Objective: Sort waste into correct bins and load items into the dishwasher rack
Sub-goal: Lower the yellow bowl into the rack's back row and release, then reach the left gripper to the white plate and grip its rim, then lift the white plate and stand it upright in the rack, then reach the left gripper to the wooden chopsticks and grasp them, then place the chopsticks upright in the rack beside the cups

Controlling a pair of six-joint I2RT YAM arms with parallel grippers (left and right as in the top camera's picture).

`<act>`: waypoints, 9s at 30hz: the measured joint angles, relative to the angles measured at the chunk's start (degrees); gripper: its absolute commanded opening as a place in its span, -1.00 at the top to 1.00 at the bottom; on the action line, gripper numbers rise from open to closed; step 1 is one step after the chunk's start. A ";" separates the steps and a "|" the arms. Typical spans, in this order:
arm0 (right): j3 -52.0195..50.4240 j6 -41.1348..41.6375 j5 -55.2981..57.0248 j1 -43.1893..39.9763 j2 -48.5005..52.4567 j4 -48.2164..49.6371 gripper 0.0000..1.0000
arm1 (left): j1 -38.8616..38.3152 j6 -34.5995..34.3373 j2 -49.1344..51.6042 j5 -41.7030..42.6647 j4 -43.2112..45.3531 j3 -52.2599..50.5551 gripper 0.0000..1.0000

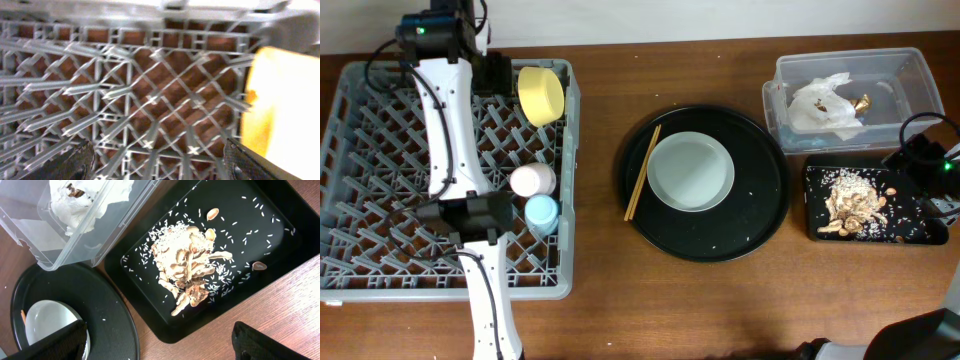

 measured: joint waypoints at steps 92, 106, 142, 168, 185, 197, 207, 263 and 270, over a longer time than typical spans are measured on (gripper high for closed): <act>-0.07 -3.26 -3.41 0.00 0.04 -2.69 -0.90 | -51.21 24.24 -26.99 1.88 60.65 -87.12 -0.29; -0.07 -3.41 -3.41 0.00 0.04 -2.73 -0.90 | -50.64 25.79 -26.73 1.66 61.20 -87.14 0.03; -0.07 -3.65 -3.39 0.00 0.07 -2.99 -0.90 | -40.19 10.38 -24.55 8.20 11.89 -36.81 1.00; -0.11 -4.48 -3.39 0.00 0.07 -3.28 -0.89 | 24.09 25.79 -34.23 68.26 17.75 -68.96 1.00; -0.11 -5.16 -3.39 0.00 0.07 -3.43 -0.89 | 20.13 23.80 -37.16 52.04 16.24 -55.45 -0.39; -0.11 -5.16 -4.02 0.00 0.07 -4.35 -0.97 | -23.12 14.75 -38.34 17.88 17.51 -54.27 -0.36; -0.11 -5.16 -4.24 0.00 0.07 -5.57 -0.97 | -30.18 10.32 -25.03 8.44 17.81 -54.47 -0.34; -0.11 -5.14 -4.17 0.00 0.07 -5.14 -0.97 | -24.06 0.98 -18.56 0.66 -0.39 -23.71 0.99; -0.13 -5.18 -4.20 0.00 0.07 -5.11 -0.97 | -3.37 -7.37 -41.68 -4.98 -0.15 -52.19 0.99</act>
